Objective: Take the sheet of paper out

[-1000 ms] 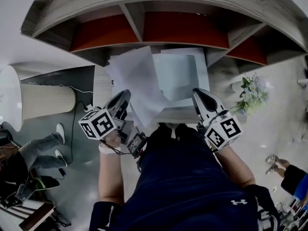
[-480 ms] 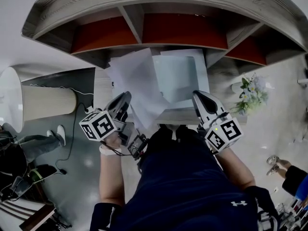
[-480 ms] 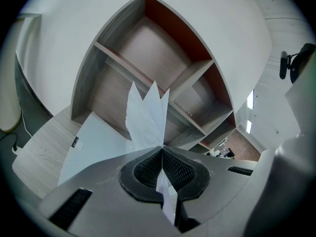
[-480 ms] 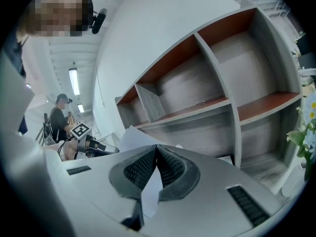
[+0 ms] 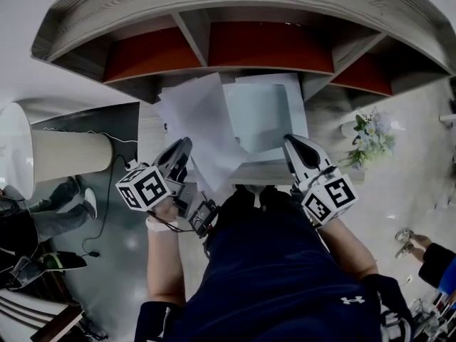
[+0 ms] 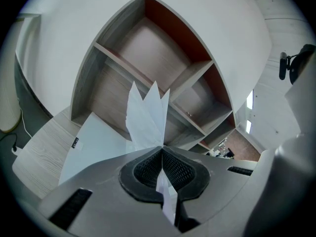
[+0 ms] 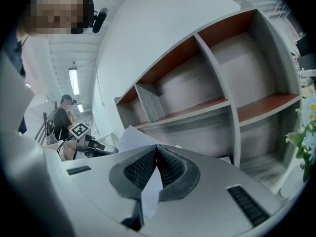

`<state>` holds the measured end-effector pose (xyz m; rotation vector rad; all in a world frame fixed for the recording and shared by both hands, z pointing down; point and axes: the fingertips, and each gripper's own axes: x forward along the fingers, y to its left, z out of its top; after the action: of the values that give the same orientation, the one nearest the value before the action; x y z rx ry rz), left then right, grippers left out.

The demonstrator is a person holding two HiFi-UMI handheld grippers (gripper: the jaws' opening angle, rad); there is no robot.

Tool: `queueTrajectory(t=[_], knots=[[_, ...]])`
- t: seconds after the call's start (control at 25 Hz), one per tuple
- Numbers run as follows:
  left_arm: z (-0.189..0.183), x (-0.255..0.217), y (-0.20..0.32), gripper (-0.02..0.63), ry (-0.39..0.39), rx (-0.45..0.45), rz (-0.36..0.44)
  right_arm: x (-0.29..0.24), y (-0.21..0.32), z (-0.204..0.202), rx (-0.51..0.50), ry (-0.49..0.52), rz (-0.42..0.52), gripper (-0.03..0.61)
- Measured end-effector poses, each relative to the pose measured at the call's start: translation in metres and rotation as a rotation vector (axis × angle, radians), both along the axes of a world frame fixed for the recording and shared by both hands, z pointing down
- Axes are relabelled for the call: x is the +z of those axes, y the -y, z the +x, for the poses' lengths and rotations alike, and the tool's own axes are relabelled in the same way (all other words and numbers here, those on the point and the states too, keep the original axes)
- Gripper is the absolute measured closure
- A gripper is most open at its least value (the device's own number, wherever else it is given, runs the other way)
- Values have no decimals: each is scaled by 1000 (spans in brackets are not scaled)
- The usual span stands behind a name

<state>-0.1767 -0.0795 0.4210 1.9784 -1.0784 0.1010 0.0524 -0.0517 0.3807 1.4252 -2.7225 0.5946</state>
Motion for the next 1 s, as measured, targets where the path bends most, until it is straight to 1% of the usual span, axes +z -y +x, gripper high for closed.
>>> queueTrajectory(t=[1.0], knots=[[-1, 1, 3, 600, -9, 16, -14, 0, -1, -8, -22, -4, -4, 565]])
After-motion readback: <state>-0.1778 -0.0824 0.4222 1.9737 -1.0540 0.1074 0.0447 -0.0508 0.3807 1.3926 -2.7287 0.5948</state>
